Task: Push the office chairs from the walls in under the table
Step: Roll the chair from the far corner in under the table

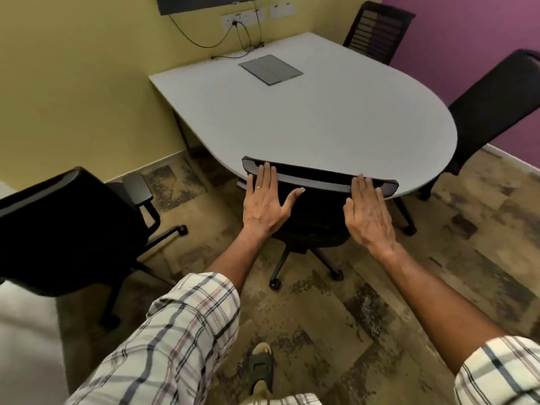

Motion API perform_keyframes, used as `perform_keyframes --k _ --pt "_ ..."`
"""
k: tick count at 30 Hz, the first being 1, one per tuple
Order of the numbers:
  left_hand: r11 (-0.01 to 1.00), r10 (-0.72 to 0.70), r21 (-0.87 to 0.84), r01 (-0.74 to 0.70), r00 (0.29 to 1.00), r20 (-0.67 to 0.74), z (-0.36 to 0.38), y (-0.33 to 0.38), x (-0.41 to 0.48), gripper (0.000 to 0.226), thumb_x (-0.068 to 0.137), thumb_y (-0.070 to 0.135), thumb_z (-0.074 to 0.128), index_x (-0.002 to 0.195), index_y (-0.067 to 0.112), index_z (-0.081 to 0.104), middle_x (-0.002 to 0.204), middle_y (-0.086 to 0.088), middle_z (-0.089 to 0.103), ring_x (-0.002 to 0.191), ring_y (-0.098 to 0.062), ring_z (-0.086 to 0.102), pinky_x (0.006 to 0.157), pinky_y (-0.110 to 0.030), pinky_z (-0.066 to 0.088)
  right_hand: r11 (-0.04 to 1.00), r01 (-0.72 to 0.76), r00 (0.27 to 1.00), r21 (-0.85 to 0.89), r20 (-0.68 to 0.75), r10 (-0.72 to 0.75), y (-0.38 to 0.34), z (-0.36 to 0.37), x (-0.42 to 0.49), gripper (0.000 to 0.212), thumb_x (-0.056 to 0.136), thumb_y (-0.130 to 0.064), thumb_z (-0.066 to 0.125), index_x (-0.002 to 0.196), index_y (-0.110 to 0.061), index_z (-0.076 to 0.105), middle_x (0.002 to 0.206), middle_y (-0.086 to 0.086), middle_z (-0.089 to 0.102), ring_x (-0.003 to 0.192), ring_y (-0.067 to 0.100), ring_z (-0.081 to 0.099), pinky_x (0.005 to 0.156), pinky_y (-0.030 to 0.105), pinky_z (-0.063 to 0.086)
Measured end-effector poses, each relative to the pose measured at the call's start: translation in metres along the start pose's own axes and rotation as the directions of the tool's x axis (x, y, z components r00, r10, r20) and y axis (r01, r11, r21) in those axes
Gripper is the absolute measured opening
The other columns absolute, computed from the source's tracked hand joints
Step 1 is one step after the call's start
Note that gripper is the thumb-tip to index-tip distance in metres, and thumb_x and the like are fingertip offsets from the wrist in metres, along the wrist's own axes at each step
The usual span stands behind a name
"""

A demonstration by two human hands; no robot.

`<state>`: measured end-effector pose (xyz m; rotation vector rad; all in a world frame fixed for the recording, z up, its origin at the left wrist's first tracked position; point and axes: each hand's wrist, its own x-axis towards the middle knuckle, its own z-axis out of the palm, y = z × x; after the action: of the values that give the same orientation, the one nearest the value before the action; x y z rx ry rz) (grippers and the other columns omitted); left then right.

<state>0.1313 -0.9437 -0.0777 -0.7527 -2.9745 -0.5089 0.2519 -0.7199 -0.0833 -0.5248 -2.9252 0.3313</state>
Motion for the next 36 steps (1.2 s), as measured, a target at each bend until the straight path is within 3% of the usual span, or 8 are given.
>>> perform_keyframes --k 4,9,18,23,36 --pt "0.998 -0.064 -0.007 0.064 0.998 0.018 0.007 -0.006 -0.035 0.100 0.098 0.081 0.008 0.166 0.007 0.007 0.175 -0.009 0.001 0.161 -0.017 -0.008 0.130 -0.043 -0.009 0.999 0.036 0.999 0.009 0.040 -0.036 -0.012 0.005 -0.023 0.061 0.109 -0.035 0.021 0.163 -0.010 0.003 0.172 0.006 -0.003 0.158 0.016 -0.007 0.130 0.041 -0.002" --pt "0.976 -0.208 0.049 0.211 0.976 -0.059 -0.016 -0.015 -0.103 0.099 0.099 0.080 0.007 0.166 0.007 0.006 0.174 -0.010 -0.001 0.161 -0.019 -0.009 0.131 -0.044 -0.007 0.974 0.214 0.976 0.076 0.031 -0.217 -0.038 -0.004 -0.055 0.060 0.109 -0.035 0.021 0.163 -0.011 0.005 0.172 0.006 -0.002 0.158 0.015 -0.007 0.130 0.039 -0.004" --pt "0.928 -0.342 0.123 0.351 0.935 -0.087 -0.036 -0.020 -0.230 0.097 0.099 0.079 0.006 0.166 0.008 0.004 0.174 -0.010 -0.003 0.161 -0.021 -0.011 0.131 -0.046 -0.005 0.942 0.315 0.937 0.116 0.118 -0.328 -0.061 -0.004 -0.139 0.060 0.109 -0.035 0.020 0.163 -0.012 0.005 0.172 0.005 -0.002 0.158 0.015 -0.007 0.130 0.038 -0.003" --pt "0.865 -0.463 0.165 0.474 0.881 -0.098 -0.052 -0.062 -0.305 0.100 0.094 0.079 -0.002 0.166 0.010 0.000 0.175 -0.009 -0.006 0.161 -0.021 -0.013 0.130 -0.045 -0.007 0.894 0.419 0.884 0.156 0.154 -0.441 -0.120 0.015 -0.178 0.059 0.110 -0.032 0.021 0.163 -0.013 0.003 0.172 0.005 -0.003 0.158 0.015 -0.008 0.130 0.038 -0.004" --pt "0.724 -0.623 0.197 0.661 0.749 -0.225 -0.128 -0.203 -0.470 0.095 0.099 0.077 0.005 0.166 0.010 0.003 0.175 -0.009 -0.001 0.161 -0.023 -0.008 0.130 -0.043 -0.008 0.756 0.611 0.737 0.236 0.180 -0.652 -0.314 0.049 -0.260 0.065 0.104 -0.038 0.008 0.162 -0.012 0.001 0.172 0.004 -0.005 0.158 0.015 -0.010 0.130 0.040 -0.005"
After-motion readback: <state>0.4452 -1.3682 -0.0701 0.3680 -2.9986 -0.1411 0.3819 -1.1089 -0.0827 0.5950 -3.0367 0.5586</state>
